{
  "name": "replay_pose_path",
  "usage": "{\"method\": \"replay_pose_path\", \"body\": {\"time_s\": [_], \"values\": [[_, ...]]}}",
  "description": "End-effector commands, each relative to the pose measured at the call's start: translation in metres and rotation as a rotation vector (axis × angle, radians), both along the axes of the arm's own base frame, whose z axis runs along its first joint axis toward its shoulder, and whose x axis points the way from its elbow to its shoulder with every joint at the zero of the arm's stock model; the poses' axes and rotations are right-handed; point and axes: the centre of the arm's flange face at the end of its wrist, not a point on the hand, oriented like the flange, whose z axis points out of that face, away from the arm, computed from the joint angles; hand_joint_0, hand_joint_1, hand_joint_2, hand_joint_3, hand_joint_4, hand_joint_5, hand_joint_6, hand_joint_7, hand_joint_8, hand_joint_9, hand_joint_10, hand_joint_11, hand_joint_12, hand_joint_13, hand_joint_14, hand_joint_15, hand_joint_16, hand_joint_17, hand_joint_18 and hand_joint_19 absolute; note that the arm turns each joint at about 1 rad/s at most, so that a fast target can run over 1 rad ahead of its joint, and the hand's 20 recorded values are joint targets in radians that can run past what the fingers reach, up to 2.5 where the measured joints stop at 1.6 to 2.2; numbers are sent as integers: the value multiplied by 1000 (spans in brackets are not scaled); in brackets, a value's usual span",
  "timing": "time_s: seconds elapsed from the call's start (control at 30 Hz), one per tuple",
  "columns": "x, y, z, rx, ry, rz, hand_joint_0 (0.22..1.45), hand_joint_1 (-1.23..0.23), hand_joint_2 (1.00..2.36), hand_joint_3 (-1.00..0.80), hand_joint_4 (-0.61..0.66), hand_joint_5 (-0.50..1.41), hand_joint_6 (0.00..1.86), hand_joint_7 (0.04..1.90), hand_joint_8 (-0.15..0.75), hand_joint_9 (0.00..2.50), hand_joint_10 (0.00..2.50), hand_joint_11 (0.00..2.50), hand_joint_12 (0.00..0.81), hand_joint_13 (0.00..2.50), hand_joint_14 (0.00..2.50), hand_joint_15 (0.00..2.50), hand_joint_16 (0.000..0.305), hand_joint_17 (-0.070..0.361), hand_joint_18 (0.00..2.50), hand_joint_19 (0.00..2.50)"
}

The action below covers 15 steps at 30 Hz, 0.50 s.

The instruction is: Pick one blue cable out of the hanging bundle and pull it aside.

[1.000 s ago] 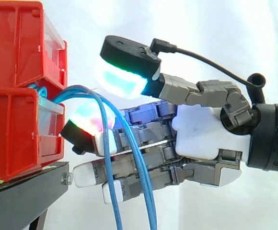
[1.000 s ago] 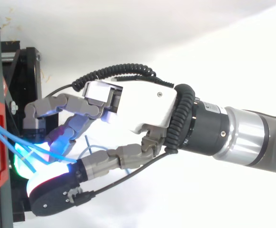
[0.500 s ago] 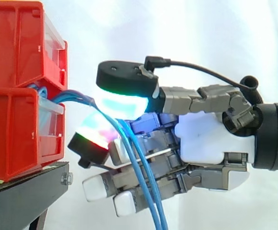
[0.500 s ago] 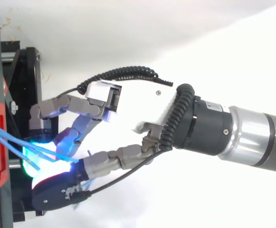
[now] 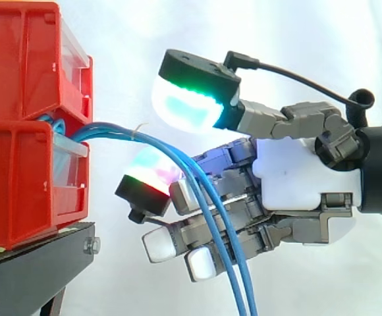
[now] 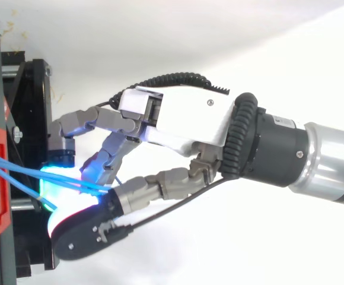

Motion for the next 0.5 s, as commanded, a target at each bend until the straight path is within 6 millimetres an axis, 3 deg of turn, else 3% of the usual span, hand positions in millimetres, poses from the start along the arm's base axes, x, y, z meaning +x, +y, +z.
{"method": "replay_pose_path", "body": {"time_s": [0.0, 0.23, 0.47], "values": [[-1, -1, 1, -1, 5, 0, 548, -574, 1000, -500, 337, -124, 857, 1480, 387, 1062, 16, 679, 450, 908, 15, 444, 58, 130, 903, 634], [1, -3, 7, 0, -3, -3, 554, -674, 1025, -129, 370, -141, 866, 1524, 391, 1034, 16, 675, 454, 903, 15, 452, 58, 130, 891, 651], [2, -9, 13, -3, 9, -11, 631, -830, 1033, -49, 278, -155, 884, 1594, 378, 980, 16, 705, 434, 894, 16, 451, 57, 128, 895, 609]]}}
